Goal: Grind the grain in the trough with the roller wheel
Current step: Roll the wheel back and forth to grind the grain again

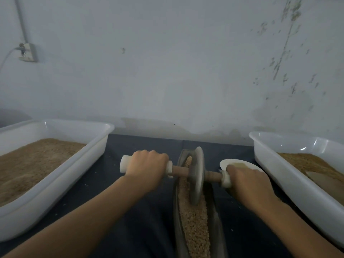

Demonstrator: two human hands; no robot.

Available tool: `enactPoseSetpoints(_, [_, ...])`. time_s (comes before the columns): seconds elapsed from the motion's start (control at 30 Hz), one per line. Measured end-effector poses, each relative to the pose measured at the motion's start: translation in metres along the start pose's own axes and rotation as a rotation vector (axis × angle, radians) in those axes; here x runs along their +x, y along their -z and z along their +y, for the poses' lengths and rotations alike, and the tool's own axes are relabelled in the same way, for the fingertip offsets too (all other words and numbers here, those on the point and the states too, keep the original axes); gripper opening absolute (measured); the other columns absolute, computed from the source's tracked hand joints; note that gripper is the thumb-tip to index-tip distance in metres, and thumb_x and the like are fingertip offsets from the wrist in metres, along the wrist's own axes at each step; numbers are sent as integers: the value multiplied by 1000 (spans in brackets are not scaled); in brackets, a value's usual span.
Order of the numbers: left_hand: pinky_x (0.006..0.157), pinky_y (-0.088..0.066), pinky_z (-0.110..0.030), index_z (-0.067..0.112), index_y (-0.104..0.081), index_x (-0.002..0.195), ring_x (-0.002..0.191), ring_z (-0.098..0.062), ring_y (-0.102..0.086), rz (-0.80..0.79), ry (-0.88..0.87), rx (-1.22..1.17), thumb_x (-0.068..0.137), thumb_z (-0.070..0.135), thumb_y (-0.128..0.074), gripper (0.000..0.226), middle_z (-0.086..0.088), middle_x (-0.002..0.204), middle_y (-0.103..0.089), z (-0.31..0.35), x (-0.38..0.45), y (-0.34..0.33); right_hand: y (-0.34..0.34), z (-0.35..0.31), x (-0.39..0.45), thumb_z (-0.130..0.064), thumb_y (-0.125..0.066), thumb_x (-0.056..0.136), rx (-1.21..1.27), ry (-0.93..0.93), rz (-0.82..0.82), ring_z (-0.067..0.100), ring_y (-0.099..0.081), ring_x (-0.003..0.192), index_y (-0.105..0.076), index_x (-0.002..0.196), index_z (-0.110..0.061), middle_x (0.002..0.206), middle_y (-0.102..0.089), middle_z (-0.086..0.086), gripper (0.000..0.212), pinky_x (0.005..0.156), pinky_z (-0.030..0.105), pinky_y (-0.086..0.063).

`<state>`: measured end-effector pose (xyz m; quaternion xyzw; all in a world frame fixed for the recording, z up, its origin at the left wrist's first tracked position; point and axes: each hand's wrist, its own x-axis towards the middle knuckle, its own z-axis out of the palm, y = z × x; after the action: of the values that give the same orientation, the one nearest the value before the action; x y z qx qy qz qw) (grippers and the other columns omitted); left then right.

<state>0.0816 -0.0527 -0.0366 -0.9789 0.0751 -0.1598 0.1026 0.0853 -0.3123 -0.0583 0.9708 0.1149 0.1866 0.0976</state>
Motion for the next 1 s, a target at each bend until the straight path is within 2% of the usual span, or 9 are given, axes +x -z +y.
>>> enactPoseSetpoints(0.17, [66, -33, -32, 36, -34, 85, 87, -15, -58, -115, -82, -42, 84, 47, -55, 23, 11, 92, -57, 1, -76, 24, 20, 4, -63, -46, -47, 89, 144, 69, -237, 3, -48, 80, -41, 98, -40, 89, -53, -15, 12, 65, 20, -36])
enactPoseSetpoints(0.23, [65, -29, -33, 38, -27, 82, 90, -13, -57, -137, -105, -49, 84, 52, -49, 26, 12, 88, -51, -1, -91, 32, 31, 5, -70, -44, -36, 96, 170, 42, -430, 6, -53, 103, -36, 121, -41, 114, -51, -17, 26, 82, 24, -43])
enactPoseSetpoints(0.3, [65, -29, -33, 40, -26, 80, 83, -10, -52, -185, -103, -58, 85, 55, -48, 27, 13, 81, -43, 0, -90, 36, 44, 4, -65, -42, -39, 98, 153, 30, -636, 8, -48, 107, -30, 118, -42, 109, -44, -22, 22, 90, 27, -39])
enactPoseSetpoints(0.4, [64, -28, -31, 40, -31, 82, 71, -9, -40, -152, -68, -49, 83, 53, -53, 26, 14, 75, -39, 2, -69, 23, 38, -2, -62, -39, -50, 89, 60, 64, -315, 12, -55, 87, -25, 89, -38, 75, -36, -16, 25, 64, 30, -36])
enactPoseSetpoints(0.5, [65, -31, -30, 37, -39, 83, 69, -11, -43, -68, 9, -79, 82, 49, -55, 20, 12, 72, -42, -2, -33, -1, 14, -3, -35, -34, -63, 78, -29, 19, -5, 17, -58, 72, -39, 86, -34, 80, -56, -5, 26, 49, 29, -31])
enactPoseSetpoints(0.7, [64, -36, -32, 33, -45, 86, 82, -19, -60, 7, 32, -38, 83, 54, -57, 24, 8, 88, -61, -4, -2, -8, 4, -3, 9, -40, -64, 81, -40, 20, 78, 16, -46, 62, -36, 83, -29, 70, -49, -7, 30, 52, 29, -28])
enactPoseSetpoints(0.87, [67, -35, -31, 37, -38, 82, 83, -14, -57, -130, -53, -61, 83, 55, -55, 24, 12, 82, -52, -1, -62, 15, 25, -4, -51, -42, -64, 76, -8, 31, -153, 15, -58, 78, -41, 87, -37, 87, -59, -7, 26, 57, 31, -41])
enactPoseSetpoints(0.93, [65, -32, -32, 41, -31, 75, 73, -10, -47, -198, -98, -83, 80, 62, -51, 30, 15, 75, -42, -3, -87, 31, 38, -5, -58, -36, -53, 91, 113, 8, -465, 19, -55, 108, -39, 114, -40, 120, -57, -6, 27, 90, 39, -45])
enactPoseSetpoints(1.0, [64, -29, -32, 41, -27, 74, 66, -9, -36, -224, -129, -47, 82, 61, -50, 31, 14, 72, -37, -3, -99, 39, 49, -4, -59, -39, -48, 95, 108, -17, -700, 15, -48, 118, -33, 122, -38, 121, -50, -14, 30, 99, 36, -37])
